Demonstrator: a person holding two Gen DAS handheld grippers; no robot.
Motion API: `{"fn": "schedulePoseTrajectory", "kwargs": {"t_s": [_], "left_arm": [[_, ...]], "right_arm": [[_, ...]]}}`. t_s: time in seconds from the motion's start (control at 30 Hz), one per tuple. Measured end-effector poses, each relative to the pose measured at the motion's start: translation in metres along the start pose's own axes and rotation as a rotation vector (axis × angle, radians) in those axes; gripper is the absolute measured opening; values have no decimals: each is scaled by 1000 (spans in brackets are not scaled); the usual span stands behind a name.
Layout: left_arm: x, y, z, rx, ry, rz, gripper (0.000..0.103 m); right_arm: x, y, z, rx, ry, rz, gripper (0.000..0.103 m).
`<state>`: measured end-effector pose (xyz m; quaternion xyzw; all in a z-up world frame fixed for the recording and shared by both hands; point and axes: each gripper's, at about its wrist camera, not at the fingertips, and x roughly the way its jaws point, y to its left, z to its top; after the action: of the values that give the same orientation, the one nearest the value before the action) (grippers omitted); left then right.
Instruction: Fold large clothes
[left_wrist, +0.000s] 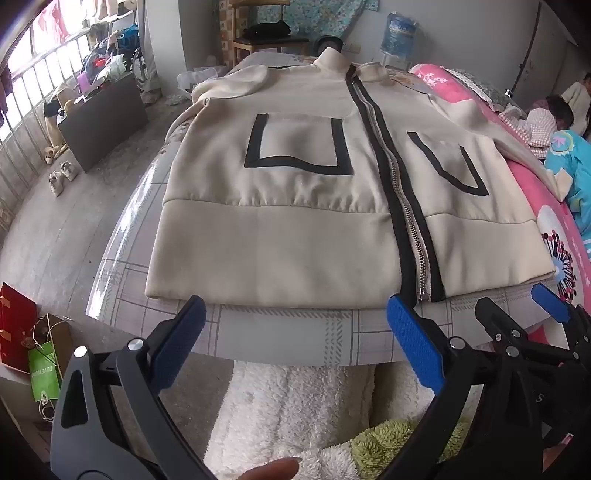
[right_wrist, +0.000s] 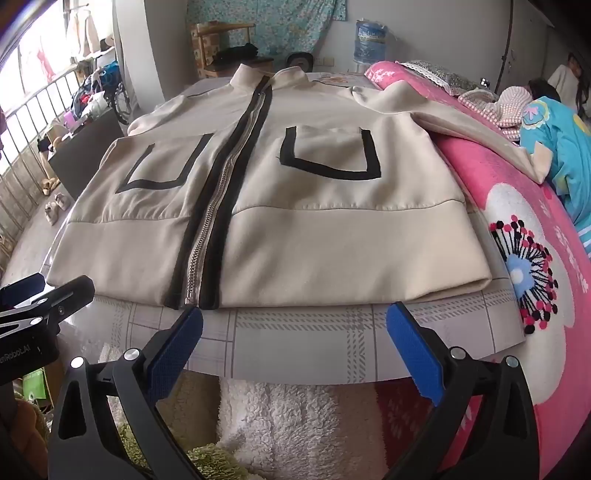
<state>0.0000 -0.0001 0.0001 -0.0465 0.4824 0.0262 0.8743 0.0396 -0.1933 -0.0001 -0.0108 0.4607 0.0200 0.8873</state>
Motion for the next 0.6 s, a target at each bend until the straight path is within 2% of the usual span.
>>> {"fn": "schedulePoseTrajectory", "kwargs": {"t_s": [0.6], "left_arm": [[0, 0, 0, -7, 3, -4, 95]], "right_arm": [[3, 3, 1, -7, 14, -9, 97]]}}
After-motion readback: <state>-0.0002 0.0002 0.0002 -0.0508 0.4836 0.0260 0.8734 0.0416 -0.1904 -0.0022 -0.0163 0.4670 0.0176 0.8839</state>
